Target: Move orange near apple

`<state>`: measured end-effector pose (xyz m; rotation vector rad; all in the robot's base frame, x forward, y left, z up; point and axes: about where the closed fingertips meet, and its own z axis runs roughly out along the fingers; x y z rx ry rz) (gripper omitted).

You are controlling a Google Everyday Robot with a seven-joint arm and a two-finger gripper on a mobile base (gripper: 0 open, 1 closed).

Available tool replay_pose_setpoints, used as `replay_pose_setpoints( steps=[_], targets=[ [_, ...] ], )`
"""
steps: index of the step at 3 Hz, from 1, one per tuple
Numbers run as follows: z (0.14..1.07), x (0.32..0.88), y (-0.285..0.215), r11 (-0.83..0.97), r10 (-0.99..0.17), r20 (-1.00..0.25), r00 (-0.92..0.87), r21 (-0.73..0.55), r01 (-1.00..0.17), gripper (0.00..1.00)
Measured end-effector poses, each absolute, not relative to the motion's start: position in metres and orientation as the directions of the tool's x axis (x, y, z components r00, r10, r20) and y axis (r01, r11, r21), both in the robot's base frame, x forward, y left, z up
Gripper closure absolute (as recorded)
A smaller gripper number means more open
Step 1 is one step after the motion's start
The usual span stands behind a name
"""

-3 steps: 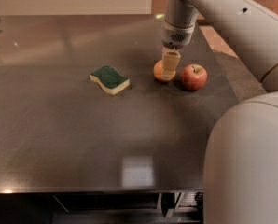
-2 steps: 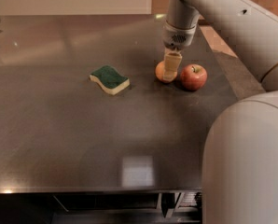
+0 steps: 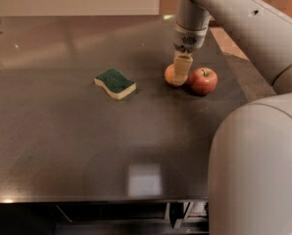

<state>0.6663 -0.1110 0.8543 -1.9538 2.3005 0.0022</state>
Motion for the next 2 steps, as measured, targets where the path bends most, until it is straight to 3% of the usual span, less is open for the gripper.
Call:
replay_pose_setpoints(
  steps=[2],
  targets=[
    [0.8589,0.6689,-0.1124,0.165,-0.983,-0.094,-0.157,-0.084,-0.983,0.13]
  ],
)
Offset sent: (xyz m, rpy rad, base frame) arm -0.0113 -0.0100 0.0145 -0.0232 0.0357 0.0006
